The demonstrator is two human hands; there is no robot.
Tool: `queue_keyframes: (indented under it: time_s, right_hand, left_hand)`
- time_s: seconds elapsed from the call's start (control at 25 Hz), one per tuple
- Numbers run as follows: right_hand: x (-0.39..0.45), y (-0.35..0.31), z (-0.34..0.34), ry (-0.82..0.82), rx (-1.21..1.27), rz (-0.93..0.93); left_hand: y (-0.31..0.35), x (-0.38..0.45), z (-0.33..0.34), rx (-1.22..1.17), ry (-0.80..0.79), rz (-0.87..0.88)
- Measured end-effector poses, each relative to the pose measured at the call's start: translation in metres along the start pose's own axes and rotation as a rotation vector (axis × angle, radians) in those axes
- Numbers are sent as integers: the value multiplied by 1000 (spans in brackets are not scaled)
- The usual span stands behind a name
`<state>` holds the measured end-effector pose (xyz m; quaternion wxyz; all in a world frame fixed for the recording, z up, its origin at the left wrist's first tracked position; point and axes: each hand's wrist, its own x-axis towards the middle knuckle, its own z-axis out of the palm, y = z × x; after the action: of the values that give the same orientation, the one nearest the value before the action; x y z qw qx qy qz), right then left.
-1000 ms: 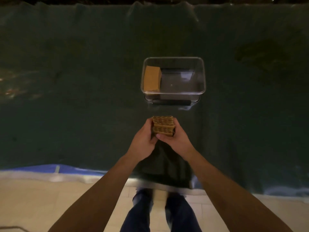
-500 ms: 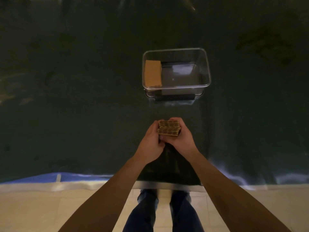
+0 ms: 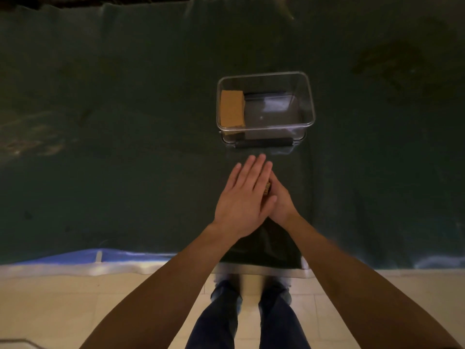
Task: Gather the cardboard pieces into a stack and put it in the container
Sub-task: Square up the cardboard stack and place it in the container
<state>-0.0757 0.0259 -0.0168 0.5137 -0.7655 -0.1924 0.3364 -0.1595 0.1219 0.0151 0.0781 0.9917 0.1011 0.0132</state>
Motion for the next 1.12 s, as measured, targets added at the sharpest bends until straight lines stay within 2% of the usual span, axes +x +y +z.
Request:
queue_keyframes:
  time_s: [0.08,0.24,0.44,0.68,0.76,0.92,1.08,1.12]
  right_hand:
    - [1,2,1,7,-15,1]
    - [1,-1,4,4,-4,-17]
    - [1,-3,2,-10,-81,-57]
    - [1,-1,3,-18,-20,-80]
    - [0,-2,3,-18,-56,-84]
    - [4,9,9,18,-145,-58]
    - [7,11,13,2,-394,-80]
    - [8,4,12,-7,-437,-86]
  left_hand:
    - [1,-3,-2,6,71,-26]
    - [5,0,4,17,-6,2]
    - [3,1,6,-16,3,-20]
    - [4,7,4,-78,35,-46]
    - [4,5,9,-82,14,-29]
    - [0,4,14,-174,97,-58]
    - [-7,4,14,-272,157,-114]
    - [-12,4,14,-357,167,-160]
